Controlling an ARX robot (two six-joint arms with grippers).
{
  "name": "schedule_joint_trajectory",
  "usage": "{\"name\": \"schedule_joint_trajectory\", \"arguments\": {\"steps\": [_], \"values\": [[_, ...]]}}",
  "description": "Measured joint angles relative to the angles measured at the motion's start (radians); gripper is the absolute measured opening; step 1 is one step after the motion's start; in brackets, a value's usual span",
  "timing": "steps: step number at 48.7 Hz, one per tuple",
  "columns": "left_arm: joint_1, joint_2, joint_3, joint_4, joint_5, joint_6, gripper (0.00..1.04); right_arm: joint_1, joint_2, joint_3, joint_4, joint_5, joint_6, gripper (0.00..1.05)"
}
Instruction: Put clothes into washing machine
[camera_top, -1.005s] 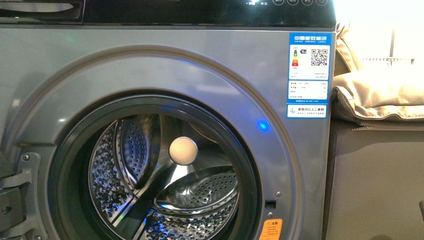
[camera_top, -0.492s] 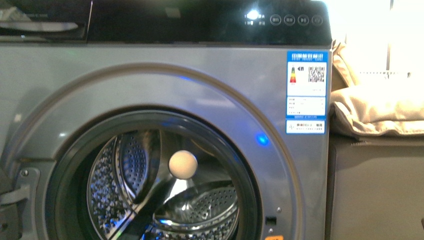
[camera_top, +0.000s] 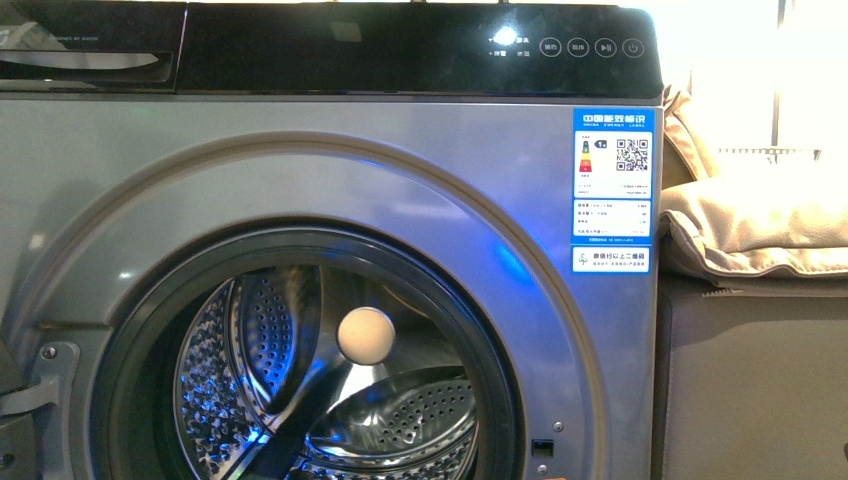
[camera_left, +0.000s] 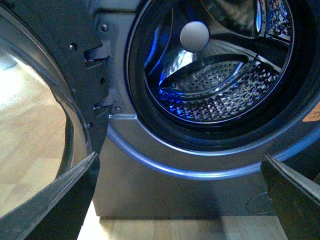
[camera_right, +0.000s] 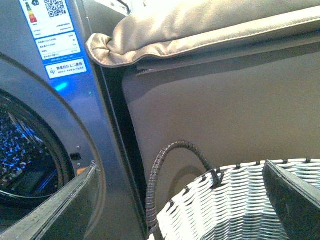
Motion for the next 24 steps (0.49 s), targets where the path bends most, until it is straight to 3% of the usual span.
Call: {"name": "schedule_joint_trajectory", "arguments": {"steps": [10, 24], "values": [[0.0, 0.0, 0.0, 0.0, 0.0, 0.0, 0.98, -0.075, 0.237, 0.12, 0.083, -0.04, 0.008, 0.97], [0.0, 0.0, 0.0, 0.0, 0.0, 0.0, 0.98, -0.156, 0.665, 0.373, 0.005, 0.006, -0.052, 0.97]]}}
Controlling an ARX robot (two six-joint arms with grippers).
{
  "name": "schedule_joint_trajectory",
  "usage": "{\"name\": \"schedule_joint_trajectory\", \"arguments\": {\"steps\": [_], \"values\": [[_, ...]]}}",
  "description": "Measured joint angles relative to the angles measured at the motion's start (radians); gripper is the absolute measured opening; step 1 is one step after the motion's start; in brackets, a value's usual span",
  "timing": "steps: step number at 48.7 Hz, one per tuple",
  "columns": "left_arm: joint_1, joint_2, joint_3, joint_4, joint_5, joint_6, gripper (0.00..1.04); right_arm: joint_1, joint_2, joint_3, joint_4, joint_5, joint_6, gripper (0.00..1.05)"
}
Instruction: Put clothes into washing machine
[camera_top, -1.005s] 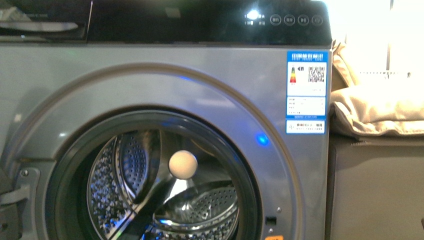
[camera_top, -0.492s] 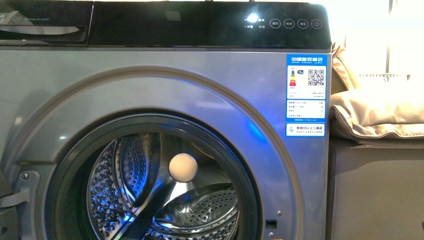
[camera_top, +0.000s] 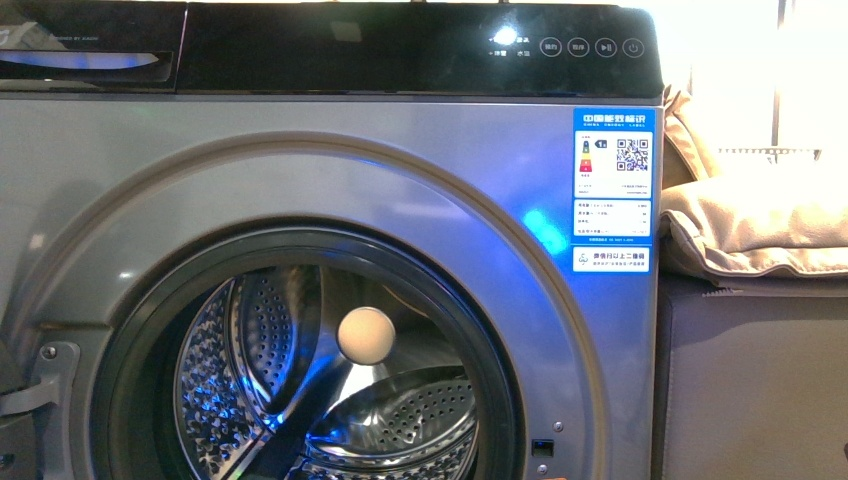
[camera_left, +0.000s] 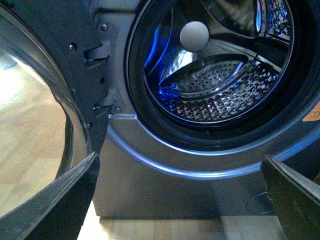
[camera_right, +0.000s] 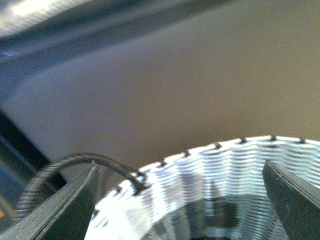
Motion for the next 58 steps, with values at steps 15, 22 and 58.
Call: {"name": "schedule_joint_trajectory", "arguments": {"steps": [15, 22, 58], "values": [[0.0, 0.0, 0.0, 0.0, 0.0, 0.0, 0.98, -0.016, 0.486, 0.142, -0.071, 0.112, -0.219, 0.97], [0.0, 0.0, 0.0, 0.0, 0.0, 0.0, 0.98, -0.021, 0.682, 0.181, -0.013, 0.145, -0.249, 0.97], [0.0, 0.0, 0.0, 0.0, 0.0, 0.0, 0.98, -0.022, 1.219, 0.41, 0.069, 0.235, -0.251, 0.97]]}}
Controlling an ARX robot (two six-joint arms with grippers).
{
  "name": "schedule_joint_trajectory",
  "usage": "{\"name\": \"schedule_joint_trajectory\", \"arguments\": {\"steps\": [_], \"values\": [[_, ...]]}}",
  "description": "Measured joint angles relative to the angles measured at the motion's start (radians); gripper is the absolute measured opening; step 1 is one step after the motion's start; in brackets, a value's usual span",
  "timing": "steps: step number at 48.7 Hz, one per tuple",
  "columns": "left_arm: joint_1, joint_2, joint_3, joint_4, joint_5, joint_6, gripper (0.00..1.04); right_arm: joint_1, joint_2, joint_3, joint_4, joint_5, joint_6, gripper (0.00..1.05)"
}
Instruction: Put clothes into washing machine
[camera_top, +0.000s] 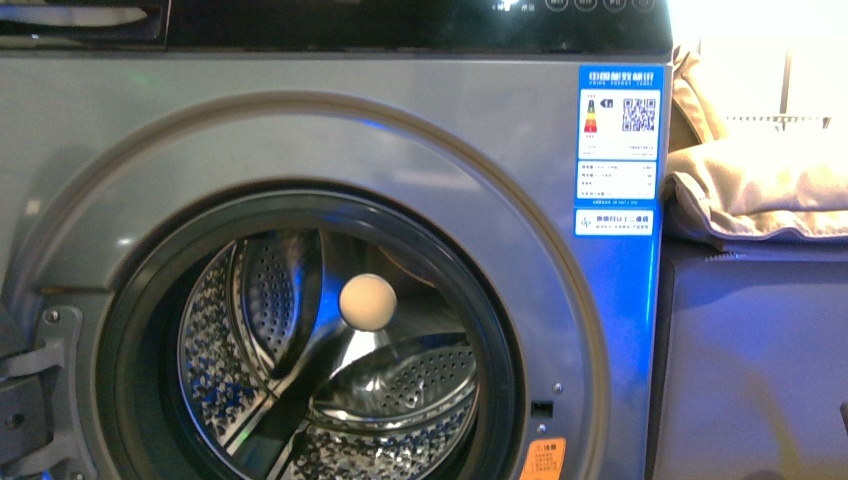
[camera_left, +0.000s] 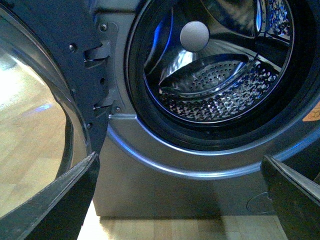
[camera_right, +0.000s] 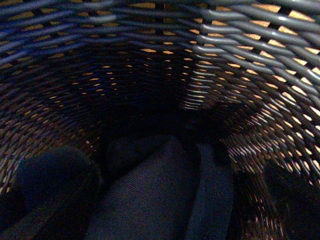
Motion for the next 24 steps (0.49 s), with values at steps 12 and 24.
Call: {"name": "schedule_joint_trajectory", "arguments": {"steps": [12, 24], "values": [[0.0, 0.0, 0.0, 0.0, 0.0, 0.0, 0.98, 0.014, 0.092, 0.081, -0.023, 0.035, 0.002, 0.97], [0.0, 0.0, 0.0, 0.0, 0.0, 0.0, 0.98, 0.028, 0.141, 0.117, -0.076, 0.067, 0.018, 0.97]]}}
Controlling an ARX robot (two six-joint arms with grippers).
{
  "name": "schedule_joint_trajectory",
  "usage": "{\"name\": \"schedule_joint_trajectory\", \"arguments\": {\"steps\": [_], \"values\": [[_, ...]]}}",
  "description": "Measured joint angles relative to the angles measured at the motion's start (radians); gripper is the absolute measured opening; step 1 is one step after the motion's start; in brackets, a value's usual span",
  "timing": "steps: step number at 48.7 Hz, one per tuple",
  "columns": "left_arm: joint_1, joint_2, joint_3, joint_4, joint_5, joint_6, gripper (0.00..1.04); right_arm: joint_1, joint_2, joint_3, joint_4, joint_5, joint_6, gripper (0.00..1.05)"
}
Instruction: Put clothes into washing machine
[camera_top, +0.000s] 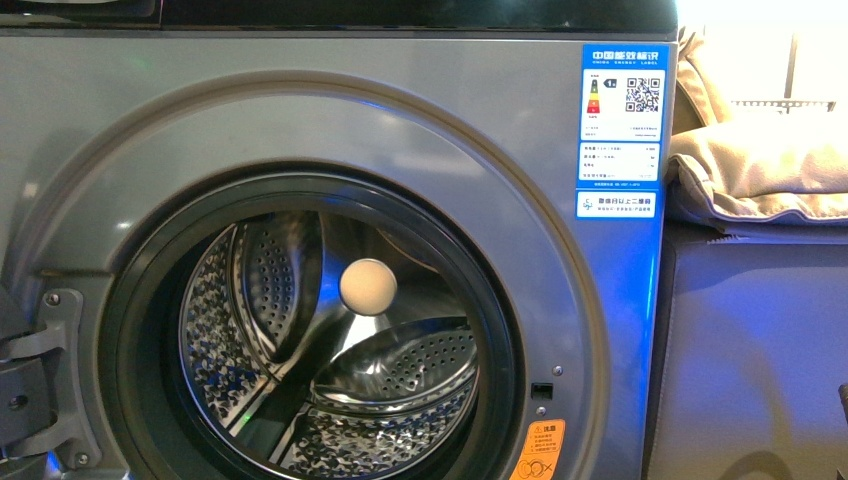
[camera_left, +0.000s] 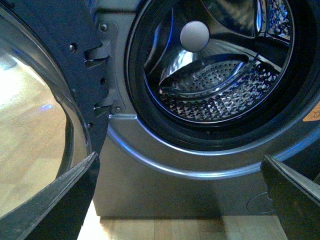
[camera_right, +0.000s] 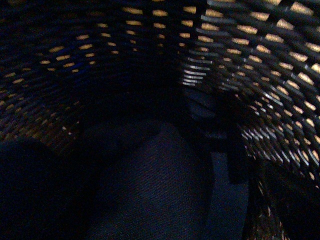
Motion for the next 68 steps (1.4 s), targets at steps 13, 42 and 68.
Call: {"name": "schedule_joint_trajectory", "arguments": {"steps": [13, 42, 68], "values": [[0.0, 0.0, 0.0, 0.0, 0.0, 0.0, 0.98, -0.013, 0.054, 0.01, -0.009, 0.021, 0.002, 0.97], [0.0, 0.0, 0.0, 0.0, 0.0, 0.0, 0.98, -0.023, 0.163, 0.051, 0.067, 0.021, 0.009, 0.97], [0.0, 0.0, 0.0, 0.0, 0.0, 0.0, 0.98, -0.017, 0.271, 0.121, 0.101, 0.005, 0.019, 0.97]]}}
